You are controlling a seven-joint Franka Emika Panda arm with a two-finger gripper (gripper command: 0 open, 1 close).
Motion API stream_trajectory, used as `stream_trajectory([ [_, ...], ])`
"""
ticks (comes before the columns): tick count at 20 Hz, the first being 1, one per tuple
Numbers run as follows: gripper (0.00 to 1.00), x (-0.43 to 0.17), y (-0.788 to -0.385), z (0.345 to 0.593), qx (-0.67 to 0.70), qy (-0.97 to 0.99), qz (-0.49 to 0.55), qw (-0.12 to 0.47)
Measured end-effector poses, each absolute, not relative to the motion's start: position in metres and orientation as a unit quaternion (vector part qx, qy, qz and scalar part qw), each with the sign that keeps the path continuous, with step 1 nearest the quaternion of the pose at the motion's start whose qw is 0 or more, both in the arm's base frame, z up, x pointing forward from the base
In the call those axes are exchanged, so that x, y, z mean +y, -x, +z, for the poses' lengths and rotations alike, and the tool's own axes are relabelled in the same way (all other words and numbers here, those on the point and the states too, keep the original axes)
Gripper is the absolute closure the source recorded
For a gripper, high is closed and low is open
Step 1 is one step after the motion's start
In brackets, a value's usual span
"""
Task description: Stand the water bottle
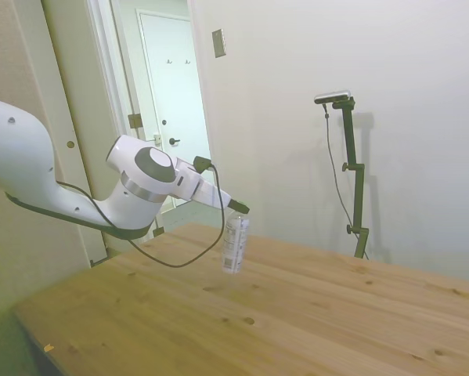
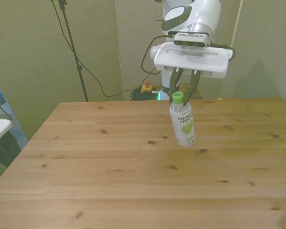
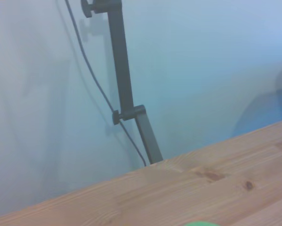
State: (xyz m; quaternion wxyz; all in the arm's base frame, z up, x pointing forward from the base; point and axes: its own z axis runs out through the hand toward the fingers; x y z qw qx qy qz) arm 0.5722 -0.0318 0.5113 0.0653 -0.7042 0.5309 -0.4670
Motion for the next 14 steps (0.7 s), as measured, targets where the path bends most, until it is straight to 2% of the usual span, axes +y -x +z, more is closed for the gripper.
stream_trajectory([
  [7, 1.0, -0.044, -0.605, 0.487, 0.533, 0.695, -0.48, 0.051],
  [14, 1.0, -0.051, -0.62, 0.467, 0.527, 0.688, -0.498, 0.029],
])
